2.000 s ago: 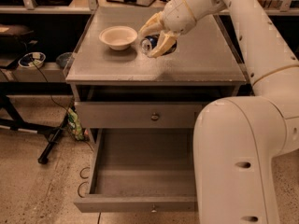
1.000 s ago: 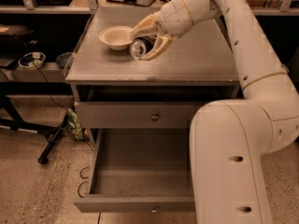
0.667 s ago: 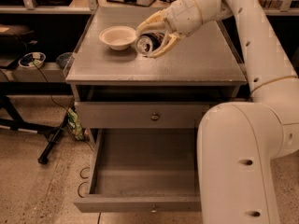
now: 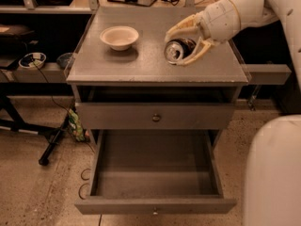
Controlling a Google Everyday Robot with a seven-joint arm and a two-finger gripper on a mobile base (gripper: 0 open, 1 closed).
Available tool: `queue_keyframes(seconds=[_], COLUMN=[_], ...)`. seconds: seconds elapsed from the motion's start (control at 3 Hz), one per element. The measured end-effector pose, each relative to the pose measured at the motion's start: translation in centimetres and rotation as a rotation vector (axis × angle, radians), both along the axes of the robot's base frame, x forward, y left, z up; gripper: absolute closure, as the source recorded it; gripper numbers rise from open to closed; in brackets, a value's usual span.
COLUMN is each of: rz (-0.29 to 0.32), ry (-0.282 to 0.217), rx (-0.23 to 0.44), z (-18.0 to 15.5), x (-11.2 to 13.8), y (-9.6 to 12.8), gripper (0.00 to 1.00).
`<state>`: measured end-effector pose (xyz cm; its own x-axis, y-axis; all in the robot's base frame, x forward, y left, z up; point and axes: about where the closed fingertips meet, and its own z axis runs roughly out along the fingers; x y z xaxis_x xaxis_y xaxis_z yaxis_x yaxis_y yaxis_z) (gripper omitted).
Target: Place pepsi can into middle drawer
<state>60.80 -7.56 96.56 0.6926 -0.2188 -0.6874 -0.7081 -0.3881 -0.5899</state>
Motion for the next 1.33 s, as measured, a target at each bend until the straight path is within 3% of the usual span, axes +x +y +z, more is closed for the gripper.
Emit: queue_keyframes(seconds=[0.33, 0.67, 1.0, 1.33], rz=[-0.204, -0.392, -0.466, -0.468], ry=[-0.137, -0.219, -0.196, -0.196], rx=[-0.052, -0.088, -0.09, -0.09], z=[3.5, 5.6, 3.7, 3.6], x=[-4.8, -8.2, -8.0, -8.0], y=[-5.9, -8.5, -9.5, -9.4], gripper=[1.0, 1.0, 1.0, 1.0])
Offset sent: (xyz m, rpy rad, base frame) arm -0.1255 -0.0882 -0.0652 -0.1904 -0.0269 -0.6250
